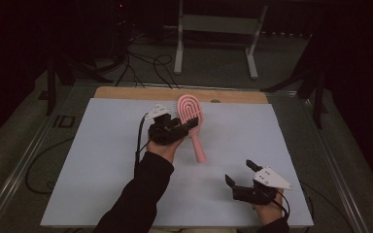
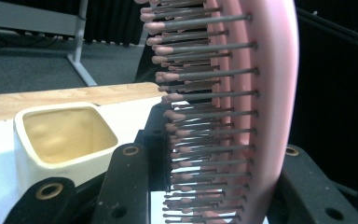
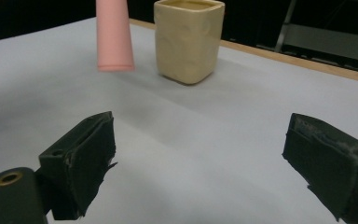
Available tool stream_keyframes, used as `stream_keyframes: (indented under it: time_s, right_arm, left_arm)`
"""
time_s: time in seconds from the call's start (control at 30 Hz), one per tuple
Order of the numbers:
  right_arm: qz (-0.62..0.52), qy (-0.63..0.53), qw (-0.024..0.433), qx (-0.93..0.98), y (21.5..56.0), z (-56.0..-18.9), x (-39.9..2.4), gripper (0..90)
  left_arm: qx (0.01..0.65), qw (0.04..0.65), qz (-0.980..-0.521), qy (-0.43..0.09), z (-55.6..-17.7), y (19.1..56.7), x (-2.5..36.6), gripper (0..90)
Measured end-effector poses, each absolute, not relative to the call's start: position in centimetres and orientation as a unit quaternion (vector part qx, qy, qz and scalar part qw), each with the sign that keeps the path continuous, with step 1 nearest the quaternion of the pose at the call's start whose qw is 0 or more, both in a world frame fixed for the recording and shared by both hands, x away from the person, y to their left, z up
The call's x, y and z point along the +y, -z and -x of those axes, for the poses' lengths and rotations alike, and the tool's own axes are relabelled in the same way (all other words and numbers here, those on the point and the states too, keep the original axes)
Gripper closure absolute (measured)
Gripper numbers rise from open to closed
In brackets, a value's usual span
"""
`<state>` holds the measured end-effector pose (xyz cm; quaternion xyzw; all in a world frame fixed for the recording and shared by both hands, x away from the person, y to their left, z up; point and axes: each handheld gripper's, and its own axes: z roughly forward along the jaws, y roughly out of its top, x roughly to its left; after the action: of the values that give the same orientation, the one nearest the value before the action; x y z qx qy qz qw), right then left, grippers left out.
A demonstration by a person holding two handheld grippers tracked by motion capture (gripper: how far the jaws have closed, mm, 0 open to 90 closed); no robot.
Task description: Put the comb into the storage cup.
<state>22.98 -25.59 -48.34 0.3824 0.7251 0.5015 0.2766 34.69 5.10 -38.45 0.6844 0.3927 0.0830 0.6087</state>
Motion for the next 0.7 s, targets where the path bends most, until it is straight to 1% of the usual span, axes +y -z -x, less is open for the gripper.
stream_keyframes:
  time_s: [0.27, 0.43, 0.7]
  right_arm:
    - [-0.383, -0.504, 0.289, 0.718, 49.2, -22.7, -26.2, 9.0]
    - [-0.387, -0.506, 0.288, 0.715, 49.5, -22.9, -26.6, 9.0]
    - [-0.381, -0.510, 0.290, 0.715, 49.5, -23.0, -26.4, 9.0]
  left_arm:
    - [0.389, 0.611, -0.684, -0.086, -35.0, 38.2, 5.3, 64.5]
    - [0.388, 0.600, -0.693, -0.095, -35.6, 38.6, 5.6, 64.6]
    - [0.393, 0.601, -0.689, -0.096, -36.4, 38.5, 5.8, 64.6]
